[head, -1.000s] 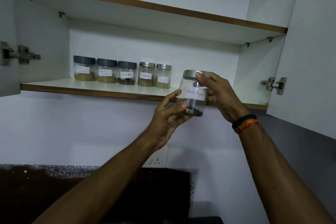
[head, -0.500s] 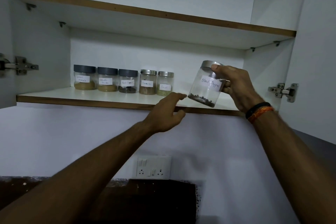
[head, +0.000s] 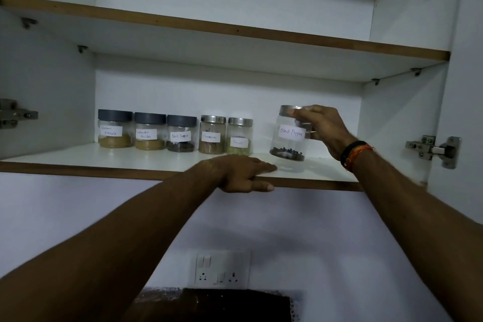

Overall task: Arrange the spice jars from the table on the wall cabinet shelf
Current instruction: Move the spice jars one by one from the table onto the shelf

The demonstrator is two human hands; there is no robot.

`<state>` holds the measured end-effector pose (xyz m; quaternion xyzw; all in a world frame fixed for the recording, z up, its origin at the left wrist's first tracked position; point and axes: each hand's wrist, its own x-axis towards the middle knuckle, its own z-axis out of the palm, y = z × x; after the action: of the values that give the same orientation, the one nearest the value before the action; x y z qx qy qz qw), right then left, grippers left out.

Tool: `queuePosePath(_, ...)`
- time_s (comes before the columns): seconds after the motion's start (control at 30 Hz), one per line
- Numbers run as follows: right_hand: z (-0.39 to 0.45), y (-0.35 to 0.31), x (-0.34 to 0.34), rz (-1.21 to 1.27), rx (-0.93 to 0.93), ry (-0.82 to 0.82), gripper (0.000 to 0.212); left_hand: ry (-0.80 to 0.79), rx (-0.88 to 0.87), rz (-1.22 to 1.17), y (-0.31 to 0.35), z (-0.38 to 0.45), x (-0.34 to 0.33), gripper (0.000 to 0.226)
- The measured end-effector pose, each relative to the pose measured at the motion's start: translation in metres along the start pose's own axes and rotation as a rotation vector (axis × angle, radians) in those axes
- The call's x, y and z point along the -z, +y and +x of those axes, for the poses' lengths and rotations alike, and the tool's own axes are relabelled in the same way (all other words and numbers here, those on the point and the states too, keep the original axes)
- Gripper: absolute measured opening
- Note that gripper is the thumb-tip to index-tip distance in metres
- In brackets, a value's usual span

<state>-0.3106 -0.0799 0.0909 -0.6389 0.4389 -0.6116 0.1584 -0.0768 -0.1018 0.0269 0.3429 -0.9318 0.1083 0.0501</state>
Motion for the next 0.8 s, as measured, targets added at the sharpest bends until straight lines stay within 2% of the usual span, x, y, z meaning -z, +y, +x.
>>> queuePosePath(0.33,0.052,0.062,-0.034,-0.035,-0.062,-0.068,0.037,0.071,-0.036,0.078,0.004,-0.002,-0.002,0.068)
queuePosePath(0.57,0.082,0.08,-0.04,-0.102,-0.069,-0.176,0.025,0.078,-0.04,0.077,0.003,-0.001,-0.001,0.068)
queuePosePath(0.7,0.094,0.087,-0.042,-0.1,-0.099,-0.188,0.031,0.08,-0.037,0.064,0.002,-0.001,0.001,0.068)
queuePosePath(0.8,0.099,0.086,-0.047,-0.131,-0.096,-0.204,0.025,0.074,-0.033,0.052,0.002,-0.001,0.002,0.068)
